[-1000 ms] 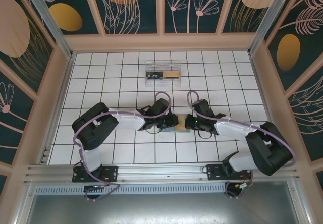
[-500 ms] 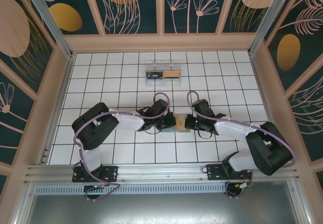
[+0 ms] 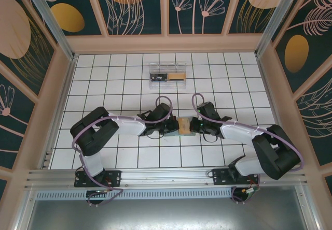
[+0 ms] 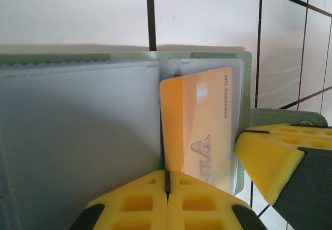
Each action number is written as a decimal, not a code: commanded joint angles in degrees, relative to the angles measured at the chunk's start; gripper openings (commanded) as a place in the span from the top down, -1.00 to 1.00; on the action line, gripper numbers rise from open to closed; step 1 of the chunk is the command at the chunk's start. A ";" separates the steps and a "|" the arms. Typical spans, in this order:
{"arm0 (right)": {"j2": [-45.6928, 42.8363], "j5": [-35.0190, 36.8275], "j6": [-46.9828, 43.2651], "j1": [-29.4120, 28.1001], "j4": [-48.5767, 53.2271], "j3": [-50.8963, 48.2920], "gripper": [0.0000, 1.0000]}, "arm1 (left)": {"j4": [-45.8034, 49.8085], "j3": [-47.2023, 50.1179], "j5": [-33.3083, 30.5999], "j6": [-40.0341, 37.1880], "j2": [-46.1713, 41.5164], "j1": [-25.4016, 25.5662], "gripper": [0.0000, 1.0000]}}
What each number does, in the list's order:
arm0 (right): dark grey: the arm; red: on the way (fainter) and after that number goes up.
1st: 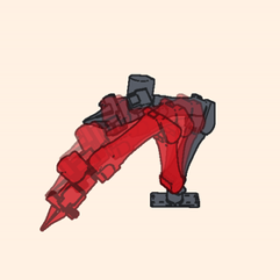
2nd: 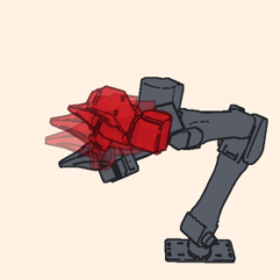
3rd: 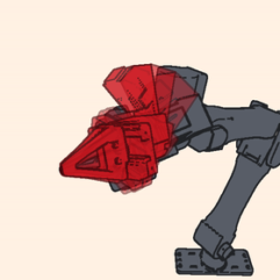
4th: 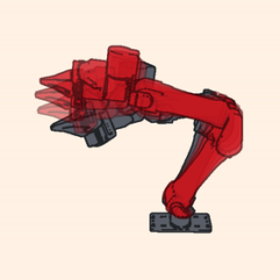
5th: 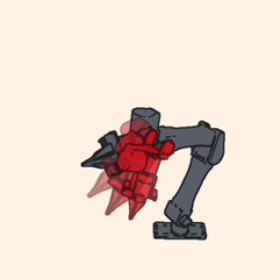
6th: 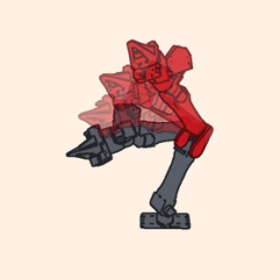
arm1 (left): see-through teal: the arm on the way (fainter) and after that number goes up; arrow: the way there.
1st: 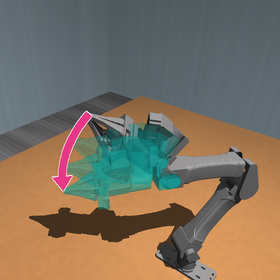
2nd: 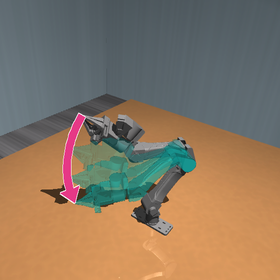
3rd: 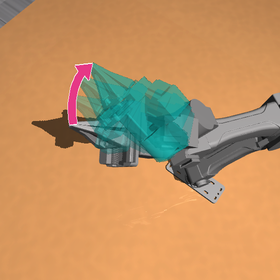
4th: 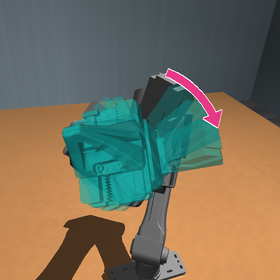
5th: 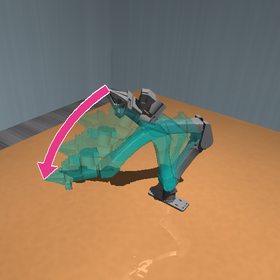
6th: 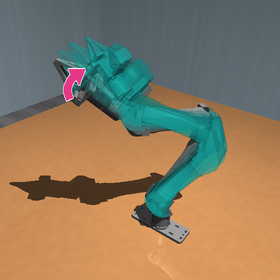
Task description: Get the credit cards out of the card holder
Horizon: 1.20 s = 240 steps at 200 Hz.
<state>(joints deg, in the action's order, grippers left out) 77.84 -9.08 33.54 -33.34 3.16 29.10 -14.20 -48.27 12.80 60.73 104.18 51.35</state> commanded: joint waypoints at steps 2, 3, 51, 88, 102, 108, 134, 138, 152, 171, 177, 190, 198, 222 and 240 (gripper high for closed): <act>1.34 0.12 0.74 -0.10 1.40 -1.33 1.00 | 1.56 1.44 -1.02 0.03 -2.26 -0.55 1.00; 1.35 0.12 0.74 -0.08 1.36 -1.33 1.00 | 1.55 1.47 -1.02 0.02 -2.29 -0.55 1.00; 1.52 -0.14 0.74 -0.04 1.20 -1.33 1.00 | 0.66 2.05 -0.51 -0.36 -3.46 -0.69 1.00; 1.26 0.51 0.56 -0.32 1.88 -0.98 1.00 | -3.81 2.34 2.35 0.13 -3.44 -0.69 0.51; 1.34 0.64 0.56 -0.33 2.04 -0.98 1.00 | -3.97 2.26 2.56 0.45 -2.88 -0.66 0.46; 1.35 0.64 0.56 -0.47 1.97 -0.98 1.00 | -3.89 2.26 2.54 0.52 -2.57 -0.64 0.45; 1.34 0.51 0.65 -0.56 1.80 -0.96 1.00 | -4.47 2.30 3.13 1.15 -1.40 -0.66 0.41; 1.32 0.47 0.65 -0.58 1.75 -0.98 1.00 | -4.32 2.26 3.05 1.16 -1.29 -0.71 0.41; 1.30 0.38 0.66 -0.64 1.69 -0.95 1.00 | -2.93 1.56 2.83 0.92 -0.64 -0.66 0.39; 1.34 0.40 0.64 -0.71 1.69 -0.98 1.00 | -4.27 1.87 3.55 1.43 -0.21 -0.65 0.39; 1.35 0.39 0.67 -0.68 1.73 -0.98 1.00 | -4.35 1.80 3.55 1.35 -0.29 -0.56 0.39; 1.35 0.38 0.74 -0.76 1.65 -1.11 1.00 | -4.25 1.61 3.55 1.08 -0.53 -0.51 0.40; 1.27 0.47 0.74 -0.76 1.66 -1.10 1.00 | -4.58 1.60 3.55 0.89 -0.86 -0.47 0.40; 1.34 0.56 0.76 -0.74 1.73 -1.15 1.00 | -5.07 1.30 3.64 0.41 -1.74 -0.09 0.40; 1.32 0.62 0.87 -0.73 1.67 -1.24 1.00 | -4.56 0.68 3.64 0.01 -1.71 0.14 0.40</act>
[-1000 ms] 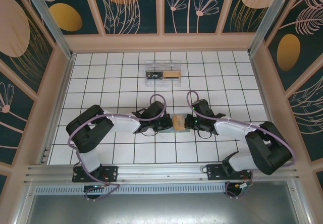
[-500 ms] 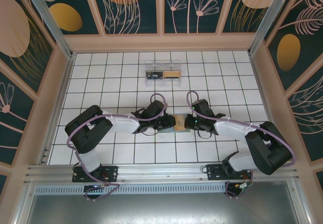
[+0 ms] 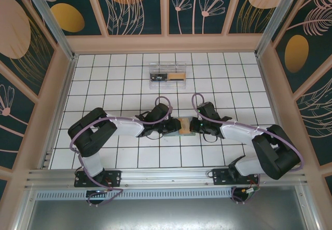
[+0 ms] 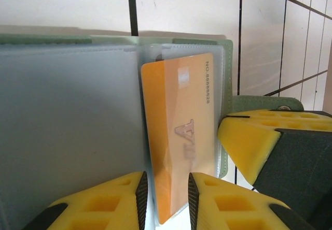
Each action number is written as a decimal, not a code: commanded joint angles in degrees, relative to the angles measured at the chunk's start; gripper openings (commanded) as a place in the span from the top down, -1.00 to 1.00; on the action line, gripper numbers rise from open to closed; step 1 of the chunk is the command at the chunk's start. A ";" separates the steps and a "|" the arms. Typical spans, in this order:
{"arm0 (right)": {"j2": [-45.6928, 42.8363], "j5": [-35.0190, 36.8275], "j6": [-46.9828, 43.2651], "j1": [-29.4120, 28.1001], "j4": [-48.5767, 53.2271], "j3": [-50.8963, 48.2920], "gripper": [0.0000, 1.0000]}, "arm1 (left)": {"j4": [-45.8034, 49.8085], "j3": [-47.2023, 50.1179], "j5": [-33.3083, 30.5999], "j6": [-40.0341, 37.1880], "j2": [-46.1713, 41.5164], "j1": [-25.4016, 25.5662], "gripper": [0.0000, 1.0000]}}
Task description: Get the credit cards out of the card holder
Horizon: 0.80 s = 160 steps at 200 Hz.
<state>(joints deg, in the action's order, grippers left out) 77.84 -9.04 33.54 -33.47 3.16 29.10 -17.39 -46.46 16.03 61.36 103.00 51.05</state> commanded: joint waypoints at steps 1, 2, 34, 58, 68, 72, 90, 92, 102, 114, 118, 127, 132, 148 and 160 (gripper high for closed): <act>1.33 0.63 0.89 -0.61 1.68 -1.24 1.00 | -1.31 -1.16 0.40 -0.63 -0.52 0.50 0.40; 1.34 0.66 0.90 -0.62 1.72 -1.24 1.00 | -1.23 -1.21 0.36 -0.63 -0.48 0.48 0.40; 0.93 2.81 1.59 -0.48 3.38 -1.46 1.00 | -0.71 -1.44 -0.01 -0.46 -0.29 0.57 0.40; 0.80 2.71 1.80 -0.51 3.18 -1.86 1.00 | 0.35 -2.18 -0.12 -0.52 0.41 0.55 0.39; 1.10 2.50 1.73 -0.54 3.11 -1.86 1.00 | 1.32 -2.71 -0.36 -0.54 0.99 0.71 0.39; 1.23 2.37 1.71 -0.57 3.07 -1.81 1.00 | 1.99 -2.91 -0.61 -0.60 1.21 0.71 0.39; 1.50 1.76 1.67 -0.86 2.50 -1.94 1.00 | 3.85 -3.31 -1.37 -0.63 1.91 0.68 0.39; 1.56 1.68 1.70 -0.88 2.45 -1.92 1.00 | 4.07 -3.36 -1.49 -0.63 1.93 0.64 0.39; 1.55 1.57 1.62 -1.14 2.39 -1.87 1.00 | 5.07 -3.49 -2.08 -0.69 2.12 0.72 0.39; 1.60 1.57 1.61 -1.32 2.39 -1.77 1.00 | 6.57 -3.68 -3.11 -0.90 2.20 0.72 0.39; 1.59 1.57 1.62 -1.39 2.38 -1.71 1.00 | 6.99 -3.73 -3.46 -1.06 2.08 0.65 0.39; 1.61 1.57 1.62 -1.37 2.35 -1.68 1.00 | 8.12 -3.93 -4.16 -1.35 2.03 0.71 0.39; 1.61 1.57 1.68 -1.41 2.29 -1.68 1.00 | 8.49 -4.06 -4.53 -1.57 2.02 0.71 0.39; 1.70 1.57 1.70 -1.48 2.23 -1.69 1.00 | 8.32 -3.91 -4.10 -1.68 2.25 0.72 0.38; 1.69 1.48 1.78 -1.51 2.12 -1.66 1.00 | 7.44 -4.06 -3.18 -1.51 2.82 0.75 0.38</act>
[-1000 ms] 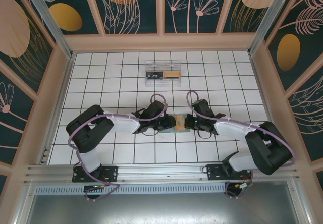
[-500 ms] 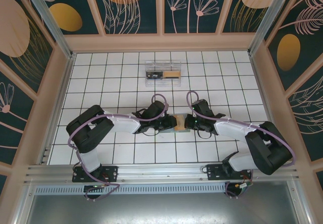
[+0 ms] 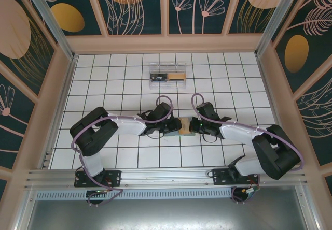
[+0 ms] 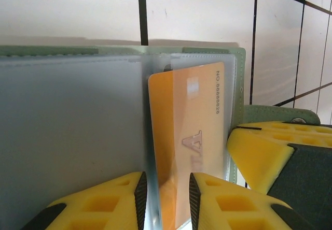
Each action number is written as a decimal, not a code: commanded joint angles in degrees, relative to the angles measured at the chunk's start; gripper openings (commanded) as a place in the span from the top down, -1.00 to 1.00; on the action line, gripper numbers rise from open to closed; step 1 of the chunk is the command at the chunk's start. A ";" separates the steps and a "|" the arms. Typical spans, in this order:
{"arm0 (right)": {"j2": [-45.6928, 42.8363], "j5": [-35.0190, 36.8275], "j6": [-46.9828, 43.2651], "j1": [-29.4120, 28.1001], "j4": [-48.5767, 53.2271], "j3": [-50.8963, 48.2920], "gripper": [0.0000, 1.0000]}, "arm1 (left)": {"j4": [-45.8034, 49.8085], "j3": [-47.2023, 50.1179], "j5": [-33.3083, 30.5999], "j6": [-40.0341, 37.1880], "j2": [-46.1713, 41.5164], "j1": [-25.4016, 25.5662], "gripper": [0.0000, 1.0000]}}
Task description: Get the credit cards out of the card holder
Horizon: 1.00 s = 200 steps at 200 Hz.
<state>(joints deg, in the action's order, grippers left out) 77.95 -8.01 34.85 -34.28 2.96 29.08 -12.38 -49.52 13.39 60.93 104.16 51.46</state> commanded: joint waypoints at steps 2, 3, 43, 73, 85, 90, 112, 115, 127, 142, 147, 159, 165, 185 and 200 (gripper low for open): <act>1.52 0.45 0.48 -0.70 2.25 -1.65 1.00 | 2.34 -1.02 -0.42 -1.07 1.77 0.31 0.38; 1.55 0.41 0.48 -0.70 2.24 -1.66 1.00 | 2.31 -1.06 -0.40 -1.07 1.80 0.35 0.38; 1.58 0.53 0.48 -0.82 2.49 -1.66 1.00 | 0.62 -1.66 1.03 -1.00 2.45 0.73 0.37; 1.63 0.54 0.48 -0.87 2.47 -1.57 1.00 | 0.39 -1.69 1.47 -1.06 2.54 0.72 0.39; 1.68 0.45 0.42 -0.87 2.48 -1.44 1.00 | -0.04 -1.47 1.55 -0.92 2.54 0.69 0.47; 1.76 0.53 0.39 -0.87 2.54 -1.40 1.00 | -0.30 -1.31 1.64 -0.71 2.46 0.74 0.50; 1.84 0.54 0.44 -0.87 2.61 -1.38 1.00 | -0.97 -0.85 1.47 -0.54 1.85 0.70 0.62; 1.85 0.54 0.40 -0.87 2.59 -1.35 1.00 | -0.92 -0.78 1.39 -0.48 1.77 0.66 0.64; 1.89 0.54 0.39 -0.86 2.58 -1.40 1.00 | -0.73 -0.67 1.08 -0.41 1.45 0.67 0.73; 1.92 0.62 0.39 -0.87 2.62 -1.48 1.00 | -0.29 -0.60 0.60 -0.45 1.06 0.71 0.86; 1.92 0.69 0.47 -0.87 2.58 -1.48 1.00 | 0.07 -0.60 0.36 -0.46 0.90 0.72 0.92; 1.99 0.81 0.49 -0.87 2.65 -1.57 1.00 | 0.97 -0.63 -0.56 -0.82 0.45 0.69 1.00; 1.97 0.93 0.48 -0.87 2.68 -1.64 1.00 | 1.34 -0.52 -0.88 -0.95 0.22 0.62 1.00; 2.18 1.24 0.57 -0.79 2.90 -1.55 1.00 | 2.09 -0.19 -1.77 -1.15 -0.51 0.60 1.00; 2.16 1.24 0.59 -0.79 2.90 -1.58 1.00 | 2.36 0.20 -2.01 -1.20 -0.87 0.40 1.00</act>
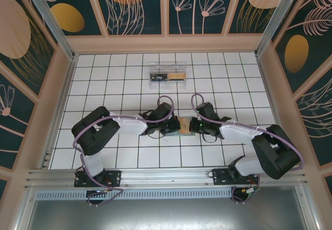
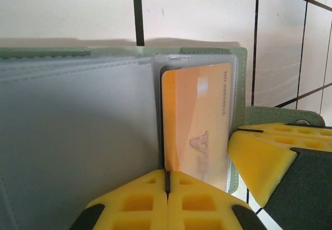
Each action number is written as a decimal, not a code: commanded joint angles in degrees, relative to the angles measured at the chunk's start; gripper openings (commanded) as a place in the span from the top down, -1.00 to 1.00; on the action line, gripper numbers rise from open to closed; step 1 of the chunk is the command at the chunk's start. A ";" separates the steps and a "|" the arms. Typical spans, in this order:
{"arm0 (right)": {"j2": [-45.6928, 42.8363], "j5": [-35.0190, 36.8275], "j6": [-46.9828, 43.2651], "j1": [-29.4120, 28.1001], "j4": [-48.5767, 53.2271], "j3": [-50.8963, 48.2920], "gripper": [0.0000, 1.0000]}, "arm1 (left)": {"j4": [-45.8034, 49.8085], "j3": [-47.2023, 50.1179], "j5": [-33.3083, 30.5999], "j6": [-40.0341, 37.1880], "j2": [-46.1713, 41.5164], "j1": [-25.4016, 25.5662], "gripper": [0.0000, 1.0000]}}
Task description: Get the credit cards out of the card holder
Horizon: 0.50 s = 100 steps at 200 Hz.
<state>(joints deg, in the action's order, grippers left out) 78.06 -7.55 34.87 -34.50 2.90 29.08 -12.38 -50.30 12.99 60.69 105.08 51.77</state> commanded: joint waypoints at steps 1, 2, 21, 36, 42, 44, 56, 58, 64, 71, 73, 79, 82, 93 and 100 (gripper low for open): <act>2.07 0.83 0.60 -0.57 2.98 -1.57 1.00 | 2.40 1.03 -1.64 -0.94 -1.80 0.09 1.00; 2.08 0.81 0.62 -0.57 2.94 -1.62 1.00 | 2.38 1.06 -1.65 -1.02 -1.85 0.04 1.00; 2.08 0.93 0.63 -0.57 2.98 -1.66 1.00 | 2.27 1.91 -1.65 -1.25 -2.58 -0.34 1.00; 2.16 0.96 0.65 -0.57 3.01 -1.75 1.00 | 2.33 2.37 -1.66 -1.49 -3.32 -0.72 1.00; 2.17 1.01 0.63 -0.52 2.94 -1.79 1.00 | 2.36 2.57 -1.73 -1.60 -3.59 -0.86 1.00; 2.22 0.97 0.63 -0.56 2.89 -1.82 1.00 | 2.41 2.64 -1.74 -1.57 -3.68 -0.83 1.00; 2.35 0.96 0.64 -0.56 2.78 -1.81 1.00 | 2.58 2.99 -1.66 -1.81 -4.12 -1.12 1.00; 2.36 0.96 0.64 -0.56 2.76 -1.83 1.00 | 2.55 3.06 -1.66 -1.87 -4.21 -1.14 1.00; 2.43 0.87 0.71 -0.57 2.78 -1.77 1.00 | 2.54 3.27 -1.66 -1.97 -4.43 -1.29 1.00; 2.45 0.87 0.72 -0.57 2.69 -1.82 1.00 | 2.58 3.51 -1.66 -2.14 -4.69 -1.32 1.00; 2.38 0.83 0.72 -0.57 2.72 -1.79 1.00 | 2.55 3.54 -1.66 -2.21 -4.77 -1.43 1.00; 2.42 0.78 0.72 -0.57 2.72 -1.83 1.00 | 2.62 3.73 -1.61 -2.39 -4.92 -1.51 1.00; 2.44 0.77 0.72 -0.57 2.66 -1.82 1.00 | 2.70 3.81 -1.57 -2.47 -5.03 -1.53 1.00; 2.45 0.70 0.73 -0.57 2.67 -1.75 1.00 | 2.80 3.98 -1.49 -2.78 -5.10 -1.75 1.00; 2.45 0.71 0.73 -0.57 2.71 -1.72 1.00 | 2.88 4.08 -1.35 -2.95 -5.09 -1.90 1.00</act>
<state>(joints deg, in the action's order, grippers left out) 78.17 -7.55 34.89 -34.50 2.81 29.08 -11.66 -47.24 12.58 59.61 101.47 50.52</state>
